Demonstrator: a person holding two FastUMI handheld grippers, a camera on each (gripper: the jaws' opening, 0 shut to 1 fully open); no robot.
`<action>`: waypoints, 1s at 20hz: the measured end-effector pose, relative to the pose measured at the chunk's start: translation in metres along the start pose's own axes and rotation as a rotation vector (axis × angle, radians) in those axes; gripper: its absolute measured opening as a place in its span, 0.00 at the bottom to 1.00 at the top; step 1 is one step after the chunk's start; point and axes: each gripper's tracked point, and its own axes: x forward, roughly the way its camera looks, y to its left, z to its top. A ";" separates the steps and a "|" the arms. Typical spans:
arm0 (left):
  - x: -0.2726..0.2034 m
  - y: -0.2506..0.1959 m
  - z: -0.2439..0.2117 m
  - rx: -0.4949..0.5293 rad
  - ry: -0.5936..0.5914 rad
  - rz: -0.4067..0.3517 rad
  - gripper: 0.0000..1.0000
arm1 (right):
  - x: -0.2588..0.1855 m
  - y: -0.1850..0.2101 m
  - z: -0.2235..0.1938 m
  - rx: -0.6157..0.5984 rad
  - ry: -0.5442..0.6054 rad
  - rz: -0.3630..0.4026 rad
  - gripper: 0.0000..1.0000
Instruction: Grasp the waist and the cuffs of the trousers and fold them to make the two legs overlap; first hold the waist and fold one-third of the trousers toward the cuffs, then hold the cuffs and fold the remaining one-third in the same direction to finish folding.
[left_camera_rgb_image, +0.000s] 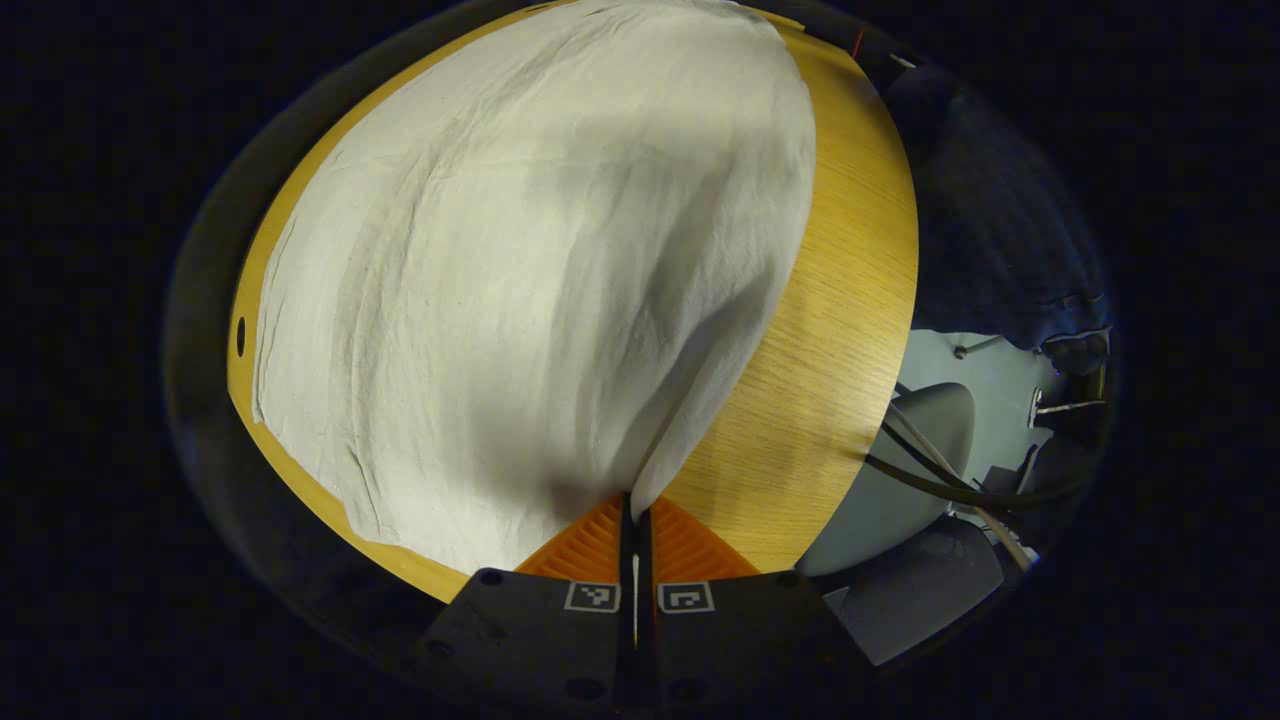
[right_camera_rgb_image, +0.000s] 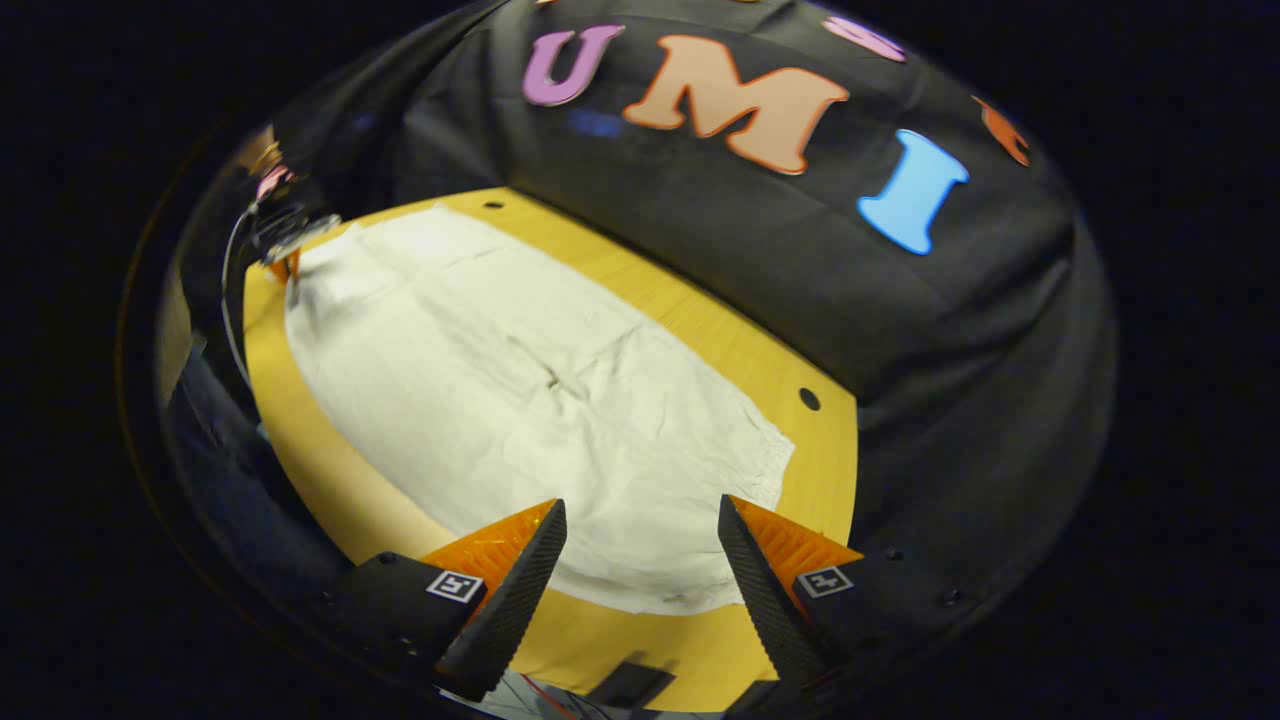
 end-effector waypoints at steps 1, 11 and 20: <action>0.000 0.000 0.001 -0.011 0.004 0.009 0.00 | 0.005 0.001 -0.009 -0.056 0.028 0.041 0.98; 0.008 -0.009 -0.008 -0.028 0.054 0.050 0.00 | 0.040 0.032 -0.084 -0.370 0.220 0.355 0.98; 0.005 -0.007 -0.010 -0.026 0.086 0.049 0.00 | 0.061 0.035 -0.117 -0.430 0.352 0.458 0.89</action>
